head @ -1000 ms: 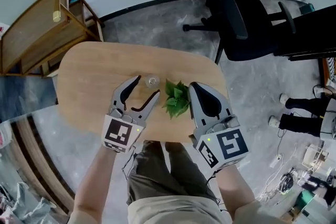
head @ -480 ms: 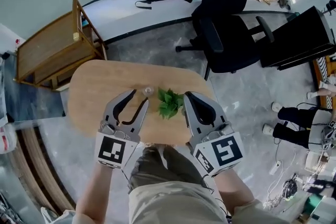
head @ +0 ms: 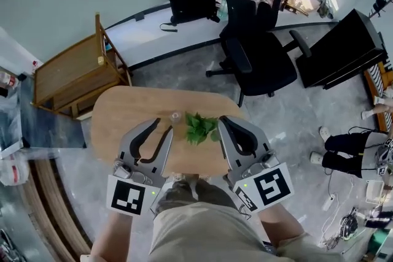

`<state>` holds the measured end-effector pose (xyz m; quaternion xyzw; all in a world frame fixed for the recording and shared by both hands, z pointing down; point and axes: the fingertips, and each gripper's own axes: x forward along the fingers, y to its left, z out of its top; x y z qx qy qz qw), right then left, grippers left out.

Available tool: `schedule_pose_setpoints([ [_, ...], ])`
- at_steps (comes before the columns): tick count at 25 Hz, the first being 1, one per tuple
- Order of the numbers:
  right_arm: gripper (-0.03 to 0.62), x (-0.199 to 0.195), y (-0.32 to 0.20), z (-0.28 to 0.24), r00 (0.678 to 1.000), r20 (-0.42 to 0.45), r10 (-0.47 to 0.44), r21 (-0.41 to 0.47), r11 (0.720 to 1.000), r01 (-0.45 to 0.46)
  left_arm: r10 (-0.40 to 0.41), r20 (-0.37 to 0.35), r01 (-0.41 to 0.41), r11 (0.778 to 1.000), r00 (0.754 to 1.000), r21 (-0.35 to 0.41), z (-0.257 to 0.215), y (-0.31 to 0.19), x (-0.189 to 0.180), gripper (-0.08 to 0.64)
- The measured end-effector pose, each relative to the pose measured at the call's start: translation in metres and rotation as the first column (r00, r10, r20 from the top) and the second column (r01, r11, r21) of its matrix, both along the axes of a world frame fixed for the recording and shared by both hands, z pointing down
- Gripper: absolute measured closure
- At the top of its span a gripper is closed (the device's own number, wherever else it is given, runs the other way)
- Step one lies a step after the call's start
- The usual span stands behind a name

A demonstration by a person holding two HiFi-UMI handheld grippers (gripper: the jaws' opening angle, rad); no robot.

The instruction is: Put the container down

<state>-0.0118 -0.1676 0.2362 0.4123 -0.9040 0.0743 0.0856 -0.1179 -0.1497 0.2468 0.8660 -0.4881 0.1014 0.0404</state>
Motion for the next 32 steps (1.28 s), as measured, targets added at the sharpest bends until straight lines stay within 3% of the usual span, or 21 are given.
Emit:
schedule_pose_setpoints([
  [9,0.597,0.012,0.025,-0.036,0.999,-0.002,-0.032,0.05,0.998,0.032,-0.026,0.046,0.021,0.995,0.999,0.096,-0.054,0.031,0.004,0.506],
  [23,0.597,0.025,0.049,-0.083,0.996,-0.033,-0.079,0.137,0.987,0.082,-0.036,0.082,0.024,0.988,0.996,0.151,-0.084,0.049,0.013,0.546],
  [32,0.597,0.013,0.045,-0.1,0.996,-0.034,-0.079,0.195,0.977,0.084,-0.048,0.077,0.037,0.99,0.996,0.139,-0.087,0.042,0.008,0.551],
])
